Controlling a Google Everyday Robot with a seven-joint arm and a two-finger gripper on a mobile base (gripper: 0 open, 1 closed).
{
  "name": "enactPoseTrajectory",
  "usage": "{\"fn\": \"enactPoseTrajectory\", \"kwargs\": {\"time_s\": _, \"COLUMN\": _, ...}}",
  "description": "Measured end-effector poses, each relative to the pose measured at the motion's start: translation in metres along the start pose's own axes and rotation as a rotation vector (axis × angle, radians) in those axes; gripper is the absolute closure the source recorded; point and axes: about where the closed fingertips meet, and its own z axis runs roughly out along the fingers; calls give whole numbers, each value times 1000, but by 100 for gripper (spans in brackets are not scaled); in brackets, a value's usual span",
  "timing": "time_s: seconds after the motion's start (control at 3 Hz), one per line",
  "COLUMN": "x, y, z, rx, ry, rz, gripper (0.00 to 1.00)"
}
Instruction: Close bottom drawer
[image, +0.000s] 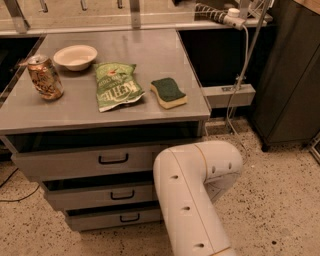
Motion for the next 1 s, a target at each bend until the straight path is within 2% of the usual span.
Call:
{"fn": "enactPoseTrajectory", "kwargs": {"time_s": 0.33, "x": 6, "y": 3, "z": -7, "rx": -11, "ry": 19, "rz": -3, "gripper": 100}}
{"fn": "enactPoseTrajectory", "kwargs": {"time_s": 0.67, "x": 18, "y": 8, "z": -41, "rx": -11, "ry": 57, "rz": 45, "gripper": 100}}
{"fn": "enactPoseTrajectory", "kwargs": {"time_s": 1.0, "x": 66, "y": 21, "z": -69, "rx": -40, "ry": 146, "rz": 29, "gripper": 84}}
